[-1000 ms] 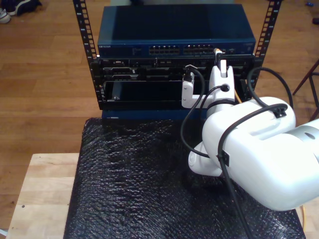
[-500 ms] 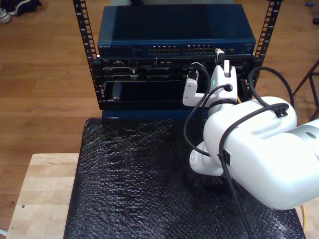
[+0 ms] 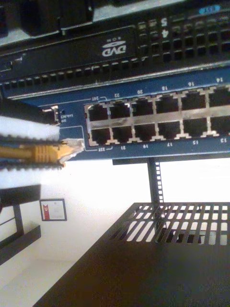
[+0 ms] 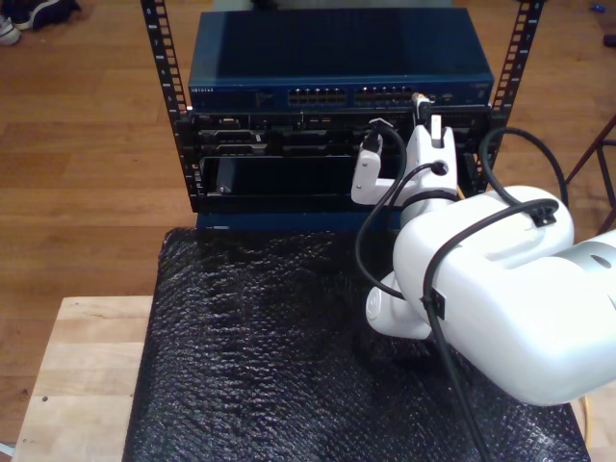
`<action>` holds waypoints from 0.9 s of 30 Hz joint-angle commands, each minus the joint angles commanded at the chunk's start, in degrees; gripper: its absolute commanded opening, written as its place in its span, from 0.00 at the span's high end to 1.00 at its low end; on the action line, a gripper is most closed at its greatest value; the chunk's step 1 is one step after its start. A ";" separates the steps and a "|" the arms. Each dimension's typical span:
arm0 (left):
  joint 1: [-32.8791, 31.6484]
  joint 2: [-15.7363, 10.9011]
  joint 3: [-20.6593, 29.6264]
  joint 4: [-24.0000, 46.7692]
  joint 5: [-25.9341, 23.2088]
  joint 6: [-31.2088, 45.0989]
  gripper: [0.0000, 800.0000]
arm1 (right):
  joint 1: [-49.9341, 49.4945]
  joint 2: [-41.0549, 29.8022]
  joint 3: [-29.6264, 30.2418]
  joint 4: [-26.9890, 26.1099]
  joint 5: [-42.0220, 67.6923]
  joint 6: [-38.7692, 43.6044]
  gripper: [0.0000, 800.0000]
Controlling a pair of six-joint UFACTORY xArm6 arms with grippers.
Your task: Grab the cable and plug it in
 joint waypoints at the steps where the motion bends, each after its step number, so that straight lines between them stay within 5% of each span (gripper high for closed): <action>1: 0.00 0.00 0.00 0.00 -0.09 0.00 0.00 | 0.00 0.09 0.00 -0.18 0.09 0.00 1.00; 27: 0.00 0.00 0.00 0.00 0.00 0.00 0.00 | 0.00 1.93 -3.08 -1.49 1.14 0.00 1.00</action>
